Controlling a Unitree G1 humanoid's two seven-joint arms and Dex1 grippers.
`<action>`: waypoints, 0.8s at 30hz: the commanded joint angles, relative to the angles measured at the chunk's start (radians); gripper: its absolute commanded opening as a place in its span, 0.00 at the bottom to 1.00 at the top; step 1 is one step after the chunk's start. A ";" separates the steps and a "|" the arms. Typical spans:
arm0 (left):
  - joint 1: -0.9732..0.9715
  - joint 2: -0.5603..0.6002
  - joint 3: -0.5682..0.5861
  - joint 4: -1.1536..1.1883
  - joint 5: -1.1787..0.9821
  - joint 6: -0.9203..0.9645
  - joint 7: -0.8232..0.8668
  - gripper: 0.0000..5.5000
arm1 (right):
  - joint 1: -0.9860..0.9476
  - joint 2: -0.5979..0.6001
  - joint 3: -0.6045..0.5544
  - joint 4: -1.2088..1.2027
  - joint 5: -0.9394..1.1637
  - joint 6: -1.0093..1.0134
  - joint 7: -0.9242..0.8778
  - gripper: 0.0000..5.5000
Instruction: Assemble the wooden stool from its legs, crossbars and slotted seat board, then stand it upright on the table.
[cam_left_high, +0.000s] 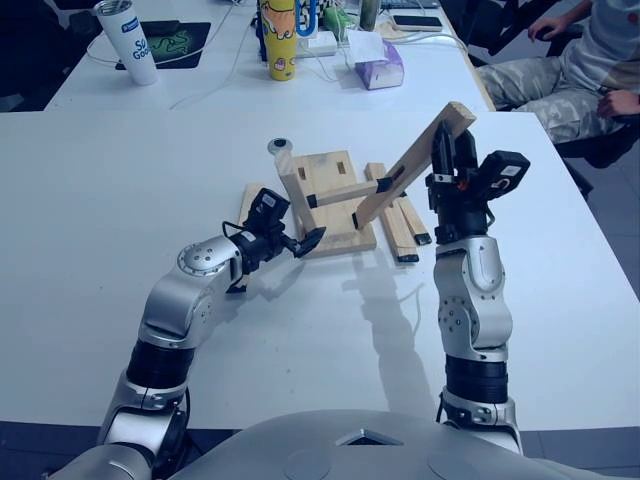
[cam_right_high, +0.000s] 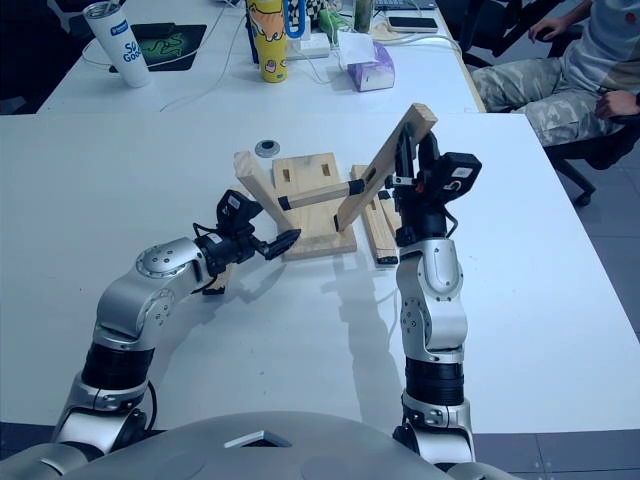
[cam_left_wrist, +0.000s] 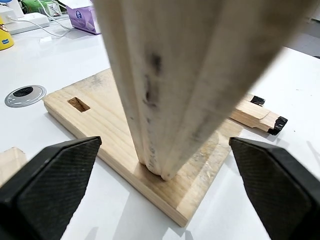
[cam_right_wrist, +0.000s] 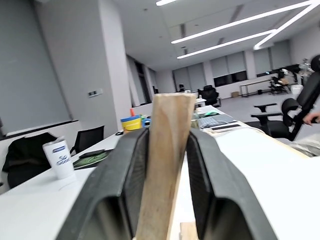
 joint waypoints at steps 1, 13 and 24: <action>0.007 -0.004 0.016 -0.011 -0.010 0.013 0.008 0.86 | 0.068 -0.040 0.027 0.051 -0.052 0.052 0.026 0.19; 0.021 -0.040 0.071 0.002 -0.054 0.035 0.046 0.86 | 0.115 -0.088 0.048 0.063 -0.073 0.005 0.067 0.19; 0.054 -0.066 0.118 0.010 -0.084 0.047 0.081 0.86 | 0.111 -0.137 0.065 0.112 -0.121 -0.016 0.071 0.19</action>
